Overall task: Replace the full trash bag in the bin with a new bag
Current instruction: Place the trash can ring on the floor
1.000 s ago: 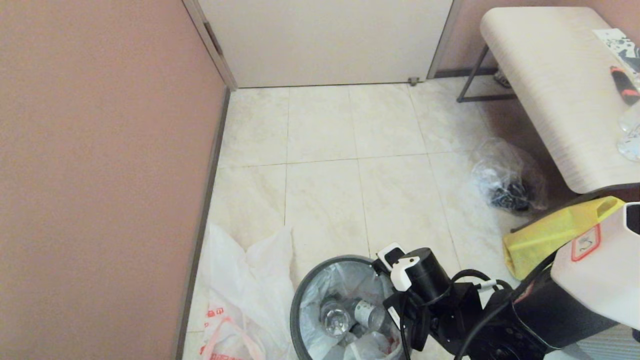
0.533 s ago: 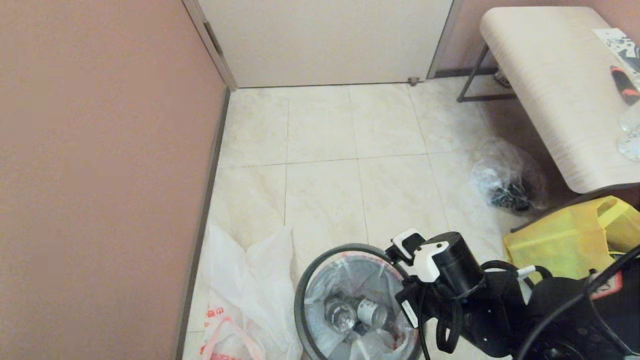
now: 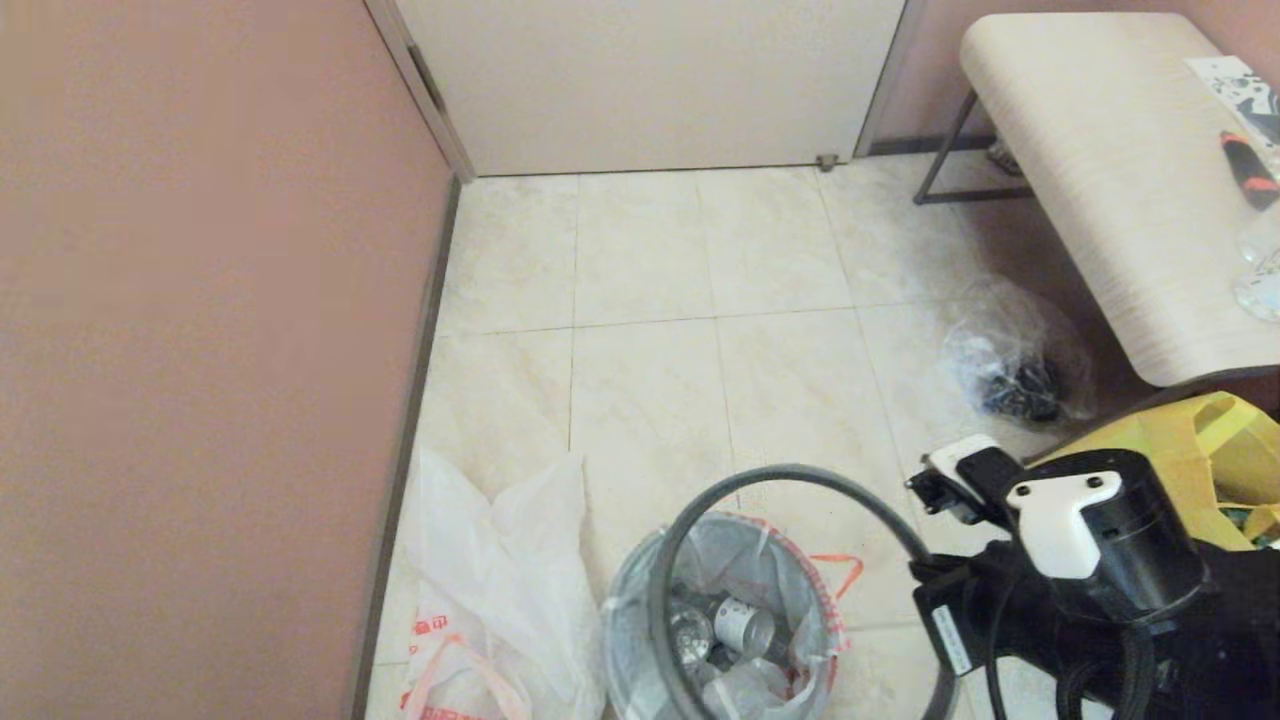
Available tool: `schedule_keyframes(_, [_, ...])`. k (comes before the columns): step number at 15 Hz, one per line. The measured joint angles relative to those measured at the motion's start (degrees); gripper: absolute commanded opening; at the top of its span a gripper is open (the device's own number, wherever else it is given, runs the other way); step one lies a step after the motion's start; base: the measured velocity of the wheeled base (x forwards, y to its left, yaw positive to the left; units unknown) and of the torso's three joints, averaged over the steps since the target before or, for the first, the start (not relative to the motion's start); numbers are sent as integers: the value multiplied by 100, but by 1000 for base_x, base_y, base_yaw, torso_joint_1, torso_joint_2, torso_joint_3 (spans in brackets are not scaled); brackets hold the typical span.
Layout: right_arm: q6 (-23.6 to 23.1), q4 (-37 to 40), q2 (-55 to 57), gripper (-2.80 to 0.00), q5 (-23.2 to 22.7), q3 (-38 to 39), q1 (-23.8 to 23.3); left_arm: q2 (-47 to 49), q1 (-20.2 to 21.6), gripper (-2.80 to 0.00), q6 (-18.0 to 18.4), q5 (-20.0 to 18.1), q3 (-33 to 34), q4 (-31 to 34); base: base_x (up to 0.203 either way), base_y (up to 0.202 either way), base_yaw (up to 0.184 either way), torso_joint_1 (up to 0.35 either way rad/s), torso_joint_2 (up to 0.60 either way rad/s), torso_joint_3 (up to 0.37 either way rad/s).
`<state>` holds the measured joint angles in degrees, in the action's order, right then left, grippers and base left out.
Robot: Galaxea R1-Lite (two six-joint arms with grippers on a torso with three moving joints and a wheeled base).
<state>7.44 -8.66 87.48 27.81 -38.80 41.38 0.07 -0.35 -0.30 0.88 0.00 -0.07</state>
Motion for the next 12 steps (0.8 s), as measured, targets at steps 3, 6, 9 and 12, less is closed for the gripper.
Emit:
schedule_keyframes(3, [-33,488,-448,-280,713,116,-608,0,0,-280,-2,0,0,0,0,0,0,0,0,0])
schedule_keyframes(6, [-86,972,-909,-280,1096,140,-1099,0,0,-280,0,-2,0,0,0,0,0,0,0,0])
schedule_keyframes(9, [-116,1350,-1238,-280,1498,262,-1538,0,0,-280,-3,0,0,0,0,0,0,0,0,0])
schedule_keyframes(12, [-91,1318,-1191,-280,1509,410,-2348,0,0,-280,-2,-2,0,0,0,0,0,0,0,0])
